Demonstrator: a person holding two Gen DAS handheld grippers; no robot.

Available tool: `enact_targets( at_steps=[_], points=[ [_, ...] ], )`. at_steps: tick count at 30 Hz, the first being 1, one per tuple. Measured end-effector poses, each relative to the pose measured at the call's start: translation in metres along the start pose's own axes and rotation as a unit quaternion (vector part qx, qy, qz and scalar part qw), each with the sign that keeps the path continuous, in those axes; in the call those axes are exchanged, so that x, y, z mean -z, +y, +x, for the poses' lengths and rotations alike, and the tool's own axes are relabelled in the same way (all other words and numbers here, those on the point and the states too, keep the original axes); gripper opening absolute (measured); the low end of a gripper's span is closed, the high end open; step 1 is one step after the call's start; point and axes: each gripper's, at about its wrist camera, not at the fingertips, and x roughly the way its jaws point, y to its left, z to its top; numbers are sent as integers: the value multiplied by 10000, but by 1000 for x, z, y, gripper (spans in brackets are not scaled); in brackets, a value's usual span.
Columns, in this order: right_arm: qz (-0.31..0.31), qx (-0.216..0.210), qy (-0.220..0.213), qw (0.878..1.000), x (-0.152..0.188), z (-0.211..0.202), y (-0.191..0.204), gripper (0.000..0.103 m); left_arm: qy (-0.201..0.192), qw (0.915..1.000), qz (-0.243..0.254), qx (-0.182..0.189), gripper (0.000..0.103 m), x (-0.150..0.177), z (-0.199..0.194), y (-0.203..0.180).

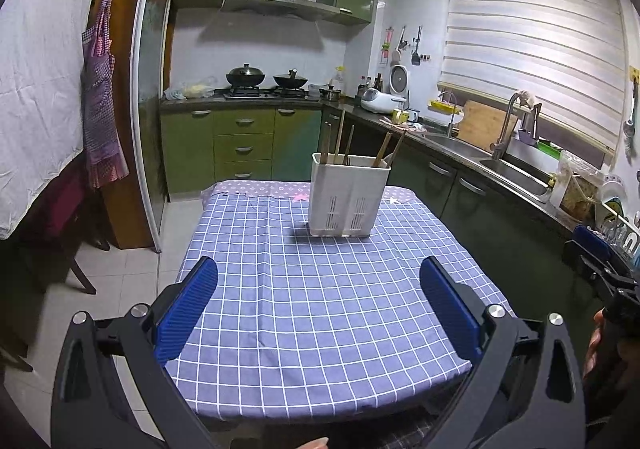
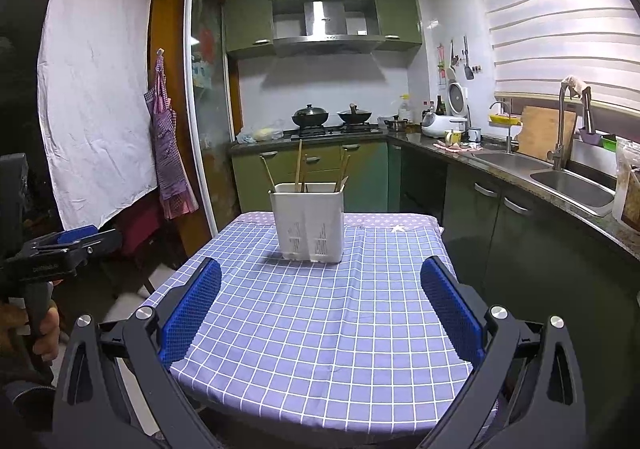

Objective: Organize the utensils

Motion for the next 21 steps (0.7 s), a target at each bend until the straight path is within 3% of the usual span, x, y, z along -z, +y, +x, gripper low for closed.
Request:
enact_targets(
  at_steps=[21],
  points=[
    [-4,-41,35,10000,-1,5,2,98,45,10000,57,-23,96,2,2,0]
  ],
)
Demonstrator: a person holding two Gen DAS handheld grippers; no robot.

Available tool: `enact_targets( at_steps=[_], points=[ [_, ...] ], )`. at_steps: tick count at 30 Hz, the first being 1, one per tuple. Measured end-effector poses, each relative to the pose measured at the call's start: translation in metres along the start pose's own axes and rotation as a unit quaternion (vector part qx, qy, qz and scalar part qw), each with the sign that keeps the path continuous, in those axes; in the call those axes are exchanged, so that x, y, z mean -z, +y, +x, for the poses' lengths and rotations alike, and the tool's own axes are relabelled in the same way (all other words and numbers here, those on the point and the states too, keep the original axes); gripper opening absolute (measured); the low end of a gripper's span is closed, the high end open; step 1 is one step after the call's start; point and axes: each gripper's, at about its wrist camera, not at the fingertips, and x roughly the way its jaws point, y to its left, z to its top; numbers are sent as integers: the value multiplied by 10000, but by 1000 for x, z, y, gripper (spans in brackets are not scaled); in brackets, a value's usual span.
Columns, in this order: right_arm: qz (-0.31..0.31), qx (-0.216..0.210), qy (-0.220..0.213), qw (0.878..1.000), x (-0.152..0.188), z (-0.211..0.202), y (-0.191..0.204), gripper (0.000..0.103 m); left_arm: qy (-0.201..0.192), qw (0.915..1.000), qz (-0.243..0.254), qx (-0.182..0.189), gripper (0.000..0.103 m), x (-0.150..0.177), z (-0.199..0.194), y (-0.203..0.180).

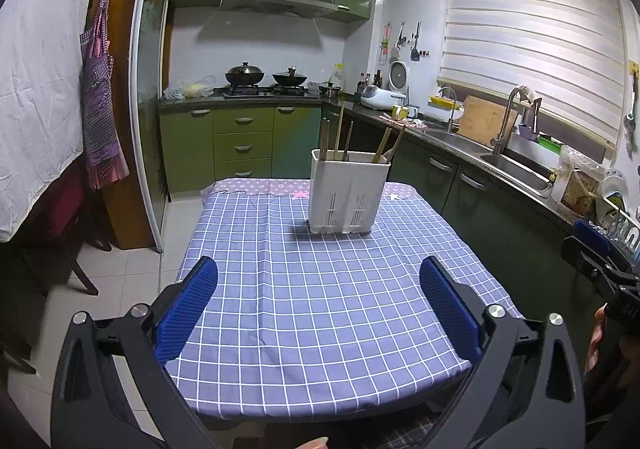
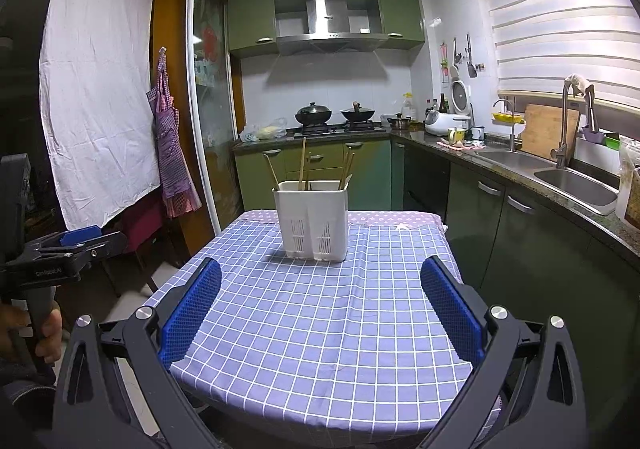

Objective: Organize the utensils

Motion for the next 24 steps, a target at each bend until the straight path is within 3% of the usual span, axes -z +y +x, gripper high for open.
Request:
enact_targets(
  at_steps=[24],
  points=[
    [15,-22,1,10000,4,4,-1,98,27,10000,87,-12,96,2,1,5]
  ],
)
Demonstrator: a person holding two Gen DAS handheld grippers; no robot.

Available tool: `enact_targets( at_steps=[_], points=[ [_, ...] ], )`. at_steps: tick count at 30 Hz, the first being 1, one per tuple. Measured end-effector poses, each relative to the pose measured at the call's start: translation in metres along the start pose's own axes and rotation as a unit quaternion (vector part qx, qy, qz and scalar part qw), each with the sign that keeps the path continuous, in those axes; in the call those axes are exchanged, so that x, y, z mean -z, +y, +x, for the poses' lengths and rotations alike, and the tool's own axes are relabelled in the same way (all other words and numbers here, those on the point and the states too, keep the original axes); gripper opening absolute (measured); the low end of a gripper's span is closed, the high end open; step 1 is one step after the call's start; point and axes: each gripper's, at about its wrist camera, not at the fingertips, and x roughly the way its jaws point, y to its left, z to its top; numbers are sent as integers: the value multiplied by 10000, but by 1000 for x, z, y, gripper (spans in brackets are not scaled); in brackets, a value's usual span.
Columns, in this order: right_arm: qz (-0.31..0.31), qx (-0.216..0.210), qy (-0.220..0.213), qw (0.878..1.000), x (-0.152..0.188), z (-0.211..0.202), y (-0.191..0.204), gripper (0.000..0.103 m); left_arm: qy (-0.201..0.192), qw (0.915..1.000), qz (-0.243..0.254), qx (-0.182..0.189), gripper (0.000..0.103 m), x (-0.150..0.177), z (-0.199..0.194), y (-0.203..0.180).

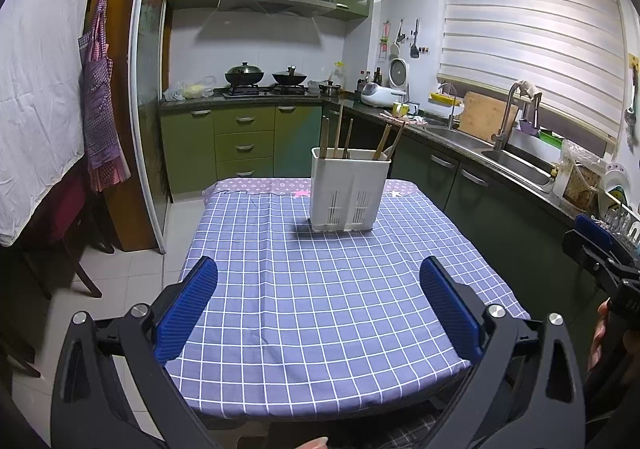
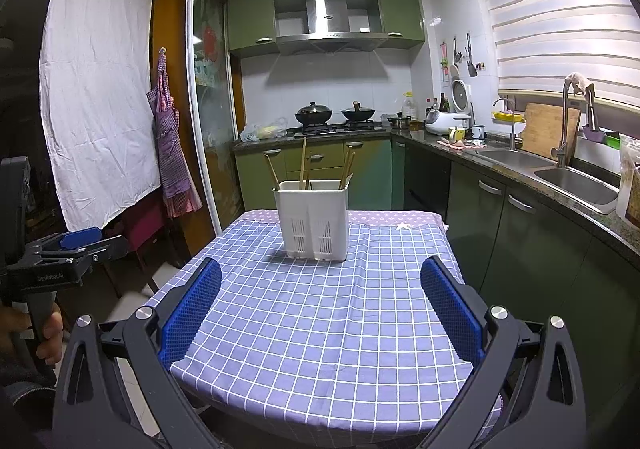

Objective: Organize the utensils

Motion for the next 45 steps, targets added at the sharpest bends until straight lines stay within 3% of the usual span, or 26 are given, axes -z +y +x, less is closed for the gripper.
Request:
enact_targets(
  at_steps=[19,39,45],
  points=[
    [-16,-51,87,9999,4,5,-2,98,-8,10000,37,-84,96,-1,0,0],
    [-25,-87,182,9998,7,12,-3,98,-85,9999,120,61,96,0,5,0],
    [-13,-90,197,9998,7,14,-4,98,-27,9998,17,-201,96,-2,9,6]
  ],
)
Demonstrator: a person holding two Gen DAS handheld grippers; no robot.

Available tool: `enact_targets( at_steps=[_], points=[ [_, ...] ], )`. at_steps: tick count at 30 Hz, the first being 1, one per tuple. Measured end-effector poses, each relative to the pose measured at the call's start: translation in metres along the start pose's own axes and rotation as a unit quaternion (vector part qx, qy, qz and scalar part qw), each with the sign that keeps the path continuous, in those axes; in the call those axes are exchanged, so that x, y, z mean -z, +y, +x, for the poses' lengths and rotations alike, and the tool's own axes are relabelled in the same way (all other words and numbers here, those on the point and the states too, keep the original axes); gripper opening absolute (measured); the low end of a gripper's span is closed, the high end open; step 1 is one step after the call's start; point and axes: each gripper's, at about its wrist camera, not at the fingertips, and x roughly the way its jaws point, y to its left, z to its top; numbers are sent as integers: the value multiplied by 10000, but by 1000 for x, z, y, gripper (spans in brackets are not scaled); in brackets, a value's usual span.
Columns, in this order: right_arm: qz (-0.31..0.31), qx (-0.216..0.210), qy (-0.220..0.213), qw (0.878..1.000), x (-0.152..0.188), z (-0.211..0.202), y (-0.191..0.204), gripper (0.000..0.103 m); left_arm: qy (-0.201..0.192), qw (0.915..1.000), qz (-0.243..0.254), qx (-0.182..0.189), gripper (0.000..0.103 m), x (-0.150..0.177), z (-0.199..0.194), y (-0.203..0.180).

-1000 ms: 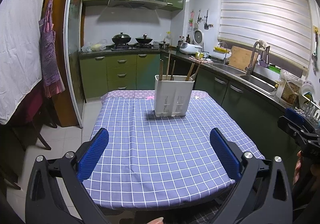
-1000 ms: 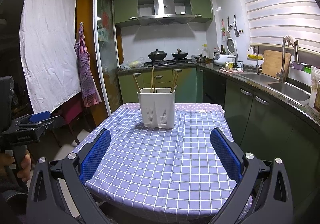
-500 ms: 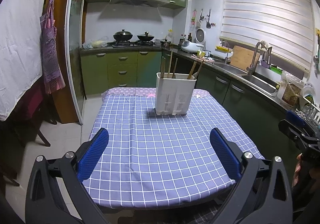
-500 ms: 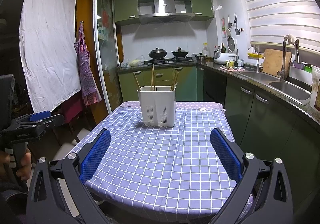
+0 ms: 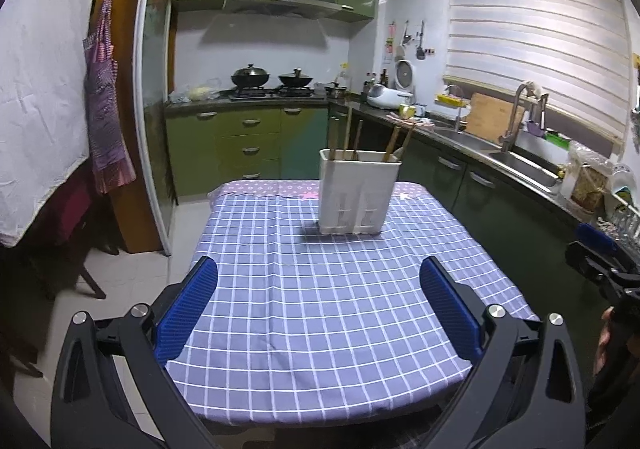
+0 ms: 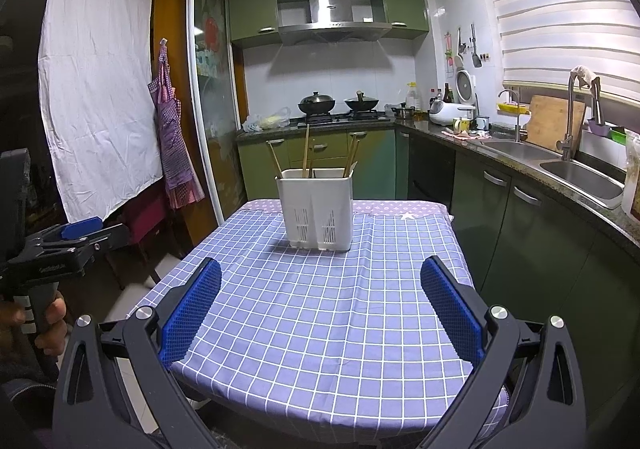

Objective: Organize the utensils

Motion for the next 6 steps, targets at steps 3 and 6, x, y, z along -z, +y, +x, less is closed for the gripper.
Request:
enact_targets(
  at_steps=[3,6],
  points=[
    [9,13,19,10000,0,3,-2,98,39,9999,-109,69,96,0,2,4],
    [29,10,78,10000,2,9,-4,98,163,9997,-155,52,96,-1,12,8]
  ],
)
